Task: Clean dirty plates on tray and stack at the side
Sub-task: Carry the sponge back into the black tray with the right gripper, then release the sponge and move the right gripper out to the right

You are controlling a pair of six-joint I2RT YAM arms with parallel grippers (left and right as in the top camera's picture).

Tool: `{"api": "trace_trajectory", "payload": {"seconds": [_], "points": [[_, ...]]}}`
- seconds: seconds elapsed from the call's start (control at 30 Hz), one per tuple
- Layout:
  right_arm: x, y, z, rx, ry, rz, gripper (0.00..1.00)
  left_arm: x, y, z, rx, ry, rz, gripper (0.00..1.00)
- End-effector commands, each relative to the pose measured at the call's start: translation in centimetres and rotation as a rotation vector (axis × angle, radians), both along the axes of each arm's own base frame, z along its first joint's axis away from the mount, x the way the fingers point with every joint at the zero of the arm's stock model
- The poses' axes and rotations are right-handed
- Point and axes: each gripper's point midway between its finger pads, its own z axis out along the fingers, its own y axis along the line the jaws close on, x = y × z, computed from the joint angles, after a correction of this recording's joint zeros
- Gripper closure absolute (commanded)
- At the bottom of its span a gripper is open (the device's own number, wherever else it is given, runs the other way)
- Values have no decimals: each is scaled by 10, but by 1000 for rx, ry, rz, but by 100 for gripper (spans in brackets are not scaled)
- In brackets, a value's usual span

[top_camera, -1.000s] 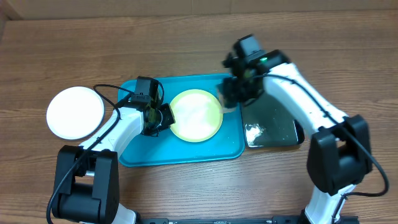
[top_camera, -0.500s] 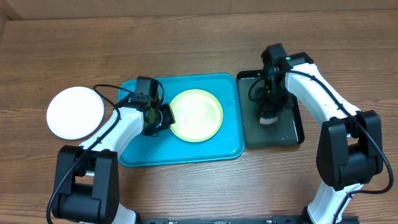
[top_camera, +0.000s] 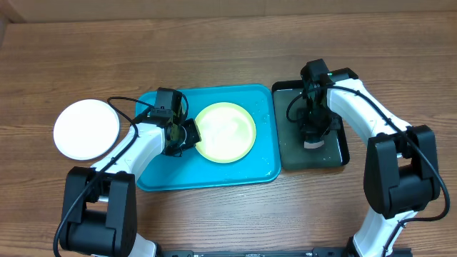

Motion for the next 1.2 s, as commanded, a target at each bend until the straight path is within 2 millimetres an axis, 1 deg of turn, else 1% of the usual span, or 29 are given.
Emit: {"api": "trace_trajectory", "payload": {"seconds": [0.0,0.1,0.13,0.17,0.2,0.27,0.37,0.43,0.47,0.6,0.63,0.7,0.77,0.83,0.9,0.93,0.97,1.0,1.17], "points": [[4,-7,7,-28,-33,0,91,3,-4,1,-11,-4,-1,96],[5,-8,7,-34,-37,0,90,3,-4,1,-11,-4,-1,96],[5,-7,7,-33,-38,0,80,3,-4,1,-11,-4,-1,96],[6,-7,7,-33,-40,0,67,3,-4,1,-11,-4,-1,96],[6,-7,7,-33,-42,0,60,3,-4,1,-11,-4,-1,95],[7,-7,8,-31,-44,0,53,3,-4,1,-11,-4,-1,95],[12,-6,15,-29,-57,-1,47,3,-4,1,-9,-5,-4,96],[17,-7,23,-27,-68,-7,45,3,-4,1,-8,-5,-4,96],[21,-8,27,-25,-77,-13,43,3,-4,1,-8,-5,-4,96],[37,-21,43,-18,-121,-56,42,3,-3,1,-4,-7,-10,96],[42,-27,46,-16,-133,-74,42,3,-3,1,-2,-7,-10,96],[48,-41,49,-16,-151,-112,37,3,-2,1,3,-8,-8,96],[53,-60,49,-18,-163,-163,35,3,-2,1,3,-7,-8,96],[55,-83,49,-22,-168,-222,35,3,-2,1,3,-6,-8,95],[53,-112,49,-27,-169,-296,34,3,-2,1,3,-6,-8,95],[52,-123,49,-30,-169,-325,34,3,-2,1,3,-6,-8,95],[50,-136,49,-33,-168,-361,26,3,-2,1,3,-6,-8,95],[48,-151,49,-36,-169,-397,0,3,-3,1,2,-6,-8,95],[35,-204,49,-48,-171,-536,0,3,-3,1,3,-6,-9,95]]}}
